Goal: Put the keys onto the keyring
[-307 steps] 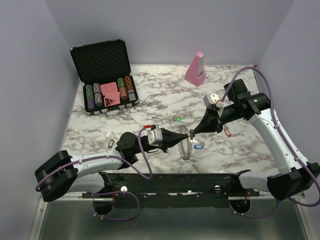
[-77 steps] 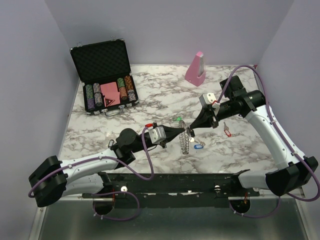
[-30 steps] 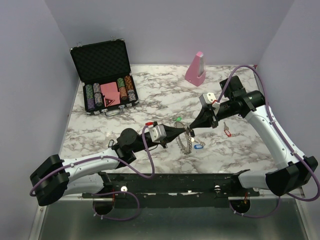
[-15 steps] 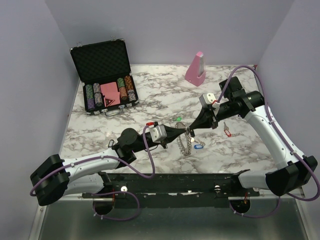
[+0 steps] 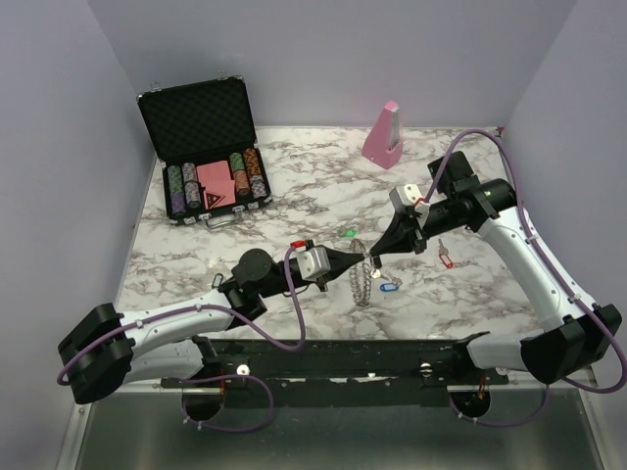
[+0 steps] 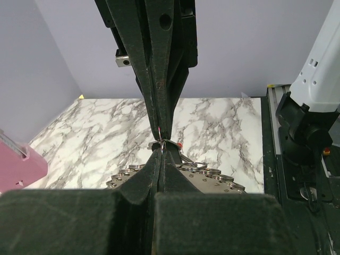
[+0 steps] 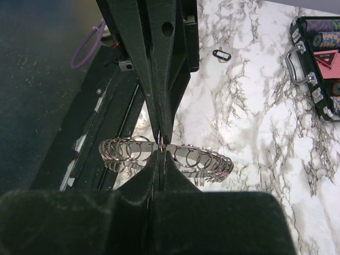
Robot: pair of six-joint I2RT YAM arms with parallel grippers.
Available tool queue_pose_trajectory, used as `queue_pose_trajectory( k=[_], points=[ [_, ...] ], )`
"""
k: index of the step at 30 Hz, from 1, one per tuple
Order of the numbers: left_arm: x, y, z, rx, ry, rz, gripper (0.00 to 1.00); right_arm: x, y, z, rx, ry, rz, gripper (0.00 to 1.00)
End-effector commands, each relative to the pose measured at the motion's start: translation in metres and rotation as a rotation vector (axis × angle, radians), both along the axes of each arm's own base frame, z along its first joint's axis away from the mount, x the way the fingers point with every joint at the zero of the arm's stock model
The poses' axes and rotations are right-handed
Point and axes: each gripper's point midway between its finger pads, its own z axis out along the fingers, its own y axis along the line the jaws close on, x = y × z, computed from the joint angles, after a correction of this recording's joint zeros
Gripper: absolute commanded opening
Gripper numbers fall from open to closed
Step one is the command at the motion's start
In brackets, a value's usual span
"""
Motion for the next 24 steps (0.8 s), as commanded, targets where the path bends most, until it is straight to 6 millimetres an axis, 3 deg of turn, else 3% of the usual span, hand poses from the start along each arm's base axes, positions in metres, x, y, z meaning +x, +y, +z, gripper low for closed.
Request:
queue_pose_trajectory(
  k=[1,24],
  points=[
    [-0.0061,-0.0016,0.0243,-0.034,-0.056,-0.027,0.00,-0.0136,0.0030,0.0034,0.025,0.021,0.036,0.00],
    [-0.0039,-0.0027,0.0221,0.046,-0.071,-0.021,0.00,-0.0144,0.0058,-0.0040,-0.015,0.031,0.035,0.00]
  ],
)
